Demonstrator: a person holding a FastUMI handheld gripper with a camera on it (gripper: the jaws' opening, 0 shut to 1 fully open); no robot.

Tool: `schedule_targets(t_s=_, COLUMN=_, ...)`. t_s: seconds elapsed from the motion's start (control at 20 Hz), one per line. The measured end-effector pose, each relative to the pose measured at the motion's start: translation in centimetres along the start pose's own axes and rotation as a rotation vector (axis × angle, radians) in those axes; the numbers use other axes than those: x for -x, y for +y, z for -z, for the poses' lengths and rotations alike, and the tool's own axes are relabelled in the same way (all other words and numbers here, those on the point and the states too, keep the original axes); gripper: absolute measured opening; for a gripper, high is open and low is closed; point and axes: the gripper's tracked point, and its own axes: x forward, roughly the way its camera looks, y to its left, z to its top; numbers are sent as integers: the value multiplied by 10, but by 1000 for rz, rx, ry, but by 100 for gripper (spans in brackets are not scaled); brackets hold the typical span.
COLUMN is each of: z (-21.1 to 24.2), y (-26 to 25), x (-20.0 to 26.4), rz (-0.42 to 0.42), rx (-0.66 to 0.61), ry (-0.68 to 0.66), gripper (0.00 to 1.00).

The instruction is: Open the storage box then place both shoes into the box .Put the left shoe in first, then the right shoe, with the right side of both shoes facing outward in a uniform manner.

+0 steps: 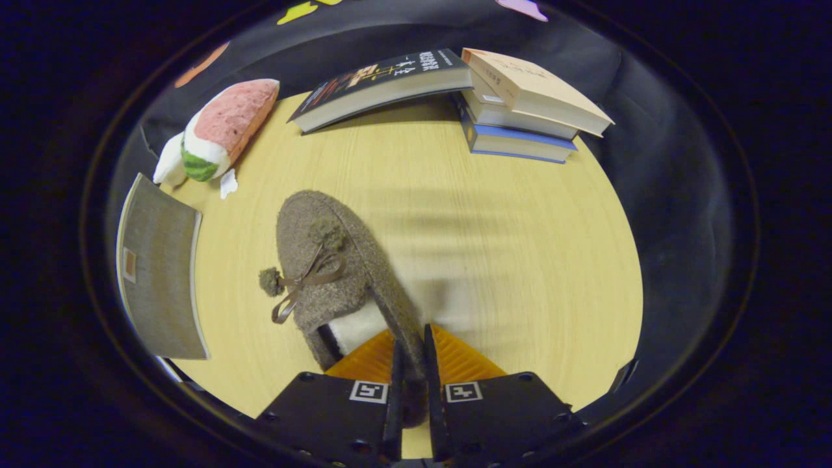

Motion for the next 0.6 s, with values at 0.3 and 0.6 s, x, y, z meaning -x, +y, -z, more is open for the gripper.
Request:
schedule_targets(t_s=0.3, z=18, y=23, x=21, rz=-163, rx=-211, ry=131, gripper=1)
schedule_targets(t_s=0.6, z=10, y=25, x=84, rz=-253, rx=-261, ry=79, gripper=0)
